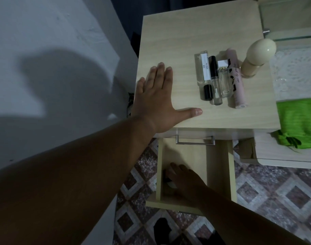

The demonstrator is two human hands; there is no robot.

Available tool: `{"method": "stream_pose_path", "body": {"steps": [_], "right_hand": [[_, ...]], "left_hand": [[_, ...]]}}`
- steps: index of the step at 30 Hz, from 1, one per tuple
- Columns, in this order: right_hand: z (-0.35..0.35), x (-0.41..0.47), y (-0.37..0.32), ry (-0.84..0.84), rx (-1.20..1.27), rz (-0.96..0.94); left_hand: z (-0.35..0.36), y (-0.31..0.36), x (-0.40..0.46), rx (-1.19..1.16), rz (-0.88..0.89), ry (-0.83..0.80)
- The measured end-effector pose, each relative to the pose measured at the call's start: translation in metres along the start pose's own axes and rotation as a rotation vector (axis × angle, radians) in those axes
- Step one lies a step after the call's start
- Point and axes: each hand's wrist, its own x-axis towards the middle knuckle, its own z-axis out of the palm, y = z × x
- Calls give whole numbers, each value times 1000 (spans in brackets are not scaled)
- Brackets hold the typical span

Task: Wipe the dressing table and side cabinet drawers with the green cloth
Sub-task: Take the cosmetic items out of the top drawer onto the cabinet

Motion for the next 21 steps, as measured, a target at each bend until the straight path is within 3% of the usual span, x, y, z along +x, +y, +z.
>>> {"method": "stream_pose_path", "body": {"steps": [15, 21], "right_hand": [[31, 7, 17, 47, -88, -42], [13, -7, 10, 123, -70, 57]], "left_hand": [[1, -1, -1, -9, 4, -3], [1, -1, 0, -11, 7, 8]]}}
